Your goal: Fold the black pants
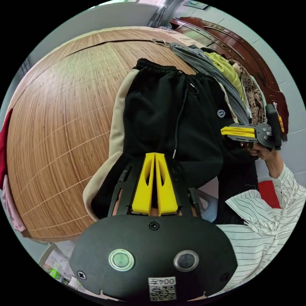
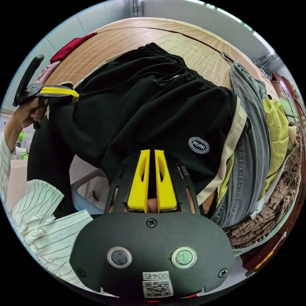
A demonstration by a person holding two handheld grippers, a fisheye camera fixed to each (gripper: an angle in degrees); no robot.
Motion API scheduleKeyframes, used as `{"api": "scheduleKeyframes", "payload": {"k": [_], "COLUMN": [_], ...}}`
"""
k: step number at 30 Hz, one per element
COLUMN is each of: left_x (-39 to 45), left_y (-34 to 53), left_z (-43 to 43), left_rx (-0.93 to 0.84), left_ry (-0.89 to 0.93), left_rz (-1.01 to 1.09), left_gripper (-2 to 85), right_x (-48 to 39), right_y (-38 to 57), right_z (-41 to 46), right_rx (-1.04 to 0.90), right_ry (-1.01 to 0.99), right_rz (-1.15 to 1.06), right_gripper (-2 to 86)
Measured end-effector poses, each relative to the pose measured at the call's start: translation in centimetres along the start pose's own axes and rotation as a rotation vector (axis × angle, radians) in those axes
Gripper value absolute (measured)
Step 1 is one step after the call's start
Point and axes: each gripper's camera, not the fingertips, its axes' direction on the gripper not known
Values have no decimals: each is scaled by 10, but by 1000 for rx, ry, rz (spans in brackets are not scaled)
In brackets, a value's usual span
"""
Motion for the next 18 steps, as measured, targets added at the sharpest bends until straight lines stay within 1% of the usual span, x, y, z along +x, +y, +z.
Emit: {"api": "scheduleKeyframes", "payload": {"k": [1,3,4,7,9,12,14,18], "left_x": [-2,-18,-22,-45,-60,-73,-82,-91], "left_y": [-4,-28,-37,-89,-125,-156,-170,-193], "left_z": [-9,-36,-39,-27,-9,6,13,29], "left_rx": [35,139,149,70,14,2,10,-8], "left_ry": [15,24,18,-3,-6,33,72,37], "left_rz": [4,9,12,42,68,93,88,137], "left_gripper": [9,20,28,88,121,137,140,140], "right_x": [19,53,78,140,173,213,228,248], "right_y": [4,8,8,0,-8,-28,-45,-94], "right_z": [-15,-34,-44,-55,-54,-49,-48,-41], "right_rx": [83,188,243,333,341,322,312,276], "right_ry": [-68,-144,-182,-285,-347,-330,-316,-285], "right_rz": [44,124,179,308,372,421,408,338], "right_gripper": [66,78,90,125,132,134,134,134]}}
